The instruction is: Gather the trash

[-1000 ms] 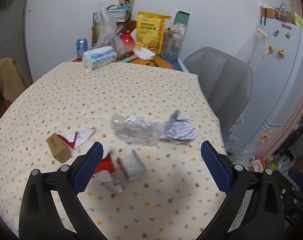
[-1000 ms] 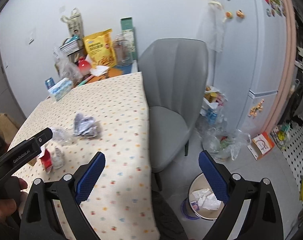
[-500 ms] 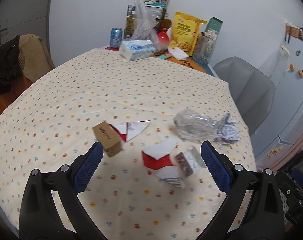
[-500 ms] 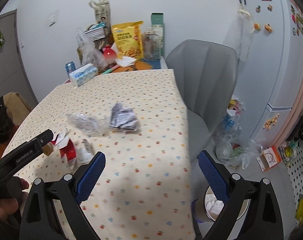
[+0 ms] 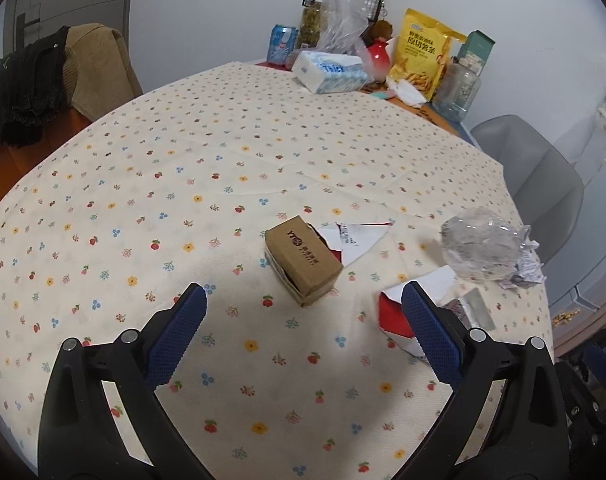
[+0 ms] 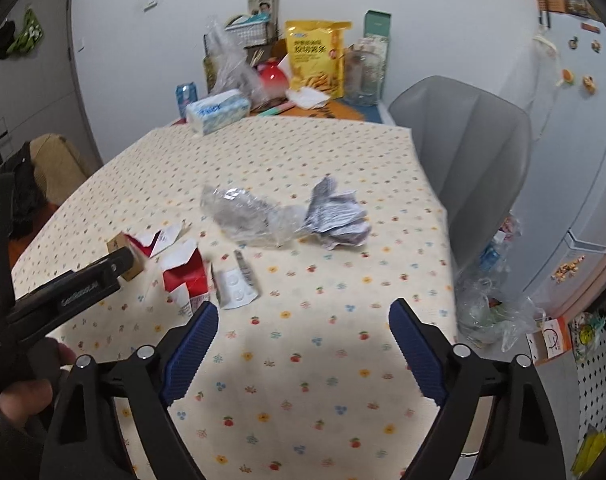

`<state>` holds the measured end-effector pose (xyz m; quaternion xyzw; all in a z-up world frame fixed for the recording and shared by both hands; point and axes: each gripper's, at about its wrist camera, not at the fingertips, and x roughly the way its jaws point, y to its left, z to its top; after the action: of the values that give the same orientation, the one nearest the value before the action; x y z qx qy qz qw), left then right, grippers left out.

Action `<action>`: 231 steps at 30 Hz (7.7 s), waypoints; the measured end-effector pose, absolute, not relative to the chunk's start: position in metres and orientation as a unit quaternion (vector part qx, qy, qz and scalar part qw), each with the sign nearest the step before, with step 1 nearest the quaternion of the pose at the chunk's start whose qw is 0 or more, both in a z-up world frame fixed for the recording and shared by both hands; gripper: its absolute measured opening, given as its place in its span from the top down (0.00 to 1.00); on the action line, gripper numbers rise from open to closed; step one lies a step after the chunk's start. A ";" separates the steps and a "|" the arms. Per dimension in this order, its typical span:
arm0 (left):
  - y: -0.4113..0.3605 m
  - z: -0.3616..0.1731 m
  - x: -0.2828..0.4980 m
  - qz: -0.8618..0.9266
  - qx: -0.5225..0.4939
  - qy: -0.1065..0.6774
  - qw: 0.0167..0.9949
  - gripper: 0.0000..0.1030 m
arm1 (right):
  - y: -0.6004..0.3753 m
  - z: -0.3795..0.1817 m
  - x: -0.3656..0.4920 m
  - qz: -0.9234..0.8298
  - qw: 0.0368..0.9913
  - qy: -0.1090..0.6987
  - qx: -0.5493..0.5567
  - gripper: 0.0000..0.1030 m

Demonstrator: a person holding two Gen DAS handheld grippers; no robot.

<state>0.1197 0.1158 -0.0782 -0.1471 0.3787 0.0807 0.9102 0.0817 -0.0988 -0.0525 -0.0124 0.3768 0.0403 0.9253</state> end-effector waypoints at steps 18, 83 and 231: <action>0.128 -0.093 0.143 0.110 -0.160 0.396 0.897 0.67 | -0.091 -0.068 0.113 0.056 0.913 0.404 -0.016 0.27; 0.138 -0.093 0.147 0.117 -0.162 0.387 0.900 0.68 | -0.050 -0.102 0.167 0.102 0.888 0.447 -0.035 0.33; -0.289 -0.042 0.109 -0.231 0.067 0.369 0.898 0.06 | -0.457 -0.072 -0.024 -0.222 0.895 0.326 0.206 0.08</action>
<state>0.1094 -0.2891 -0.0425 0.0666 0.3688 -0.2309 0.8979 -0.0243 -0.4566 -0.0724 0.2057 0.3262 -0.2221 0.8955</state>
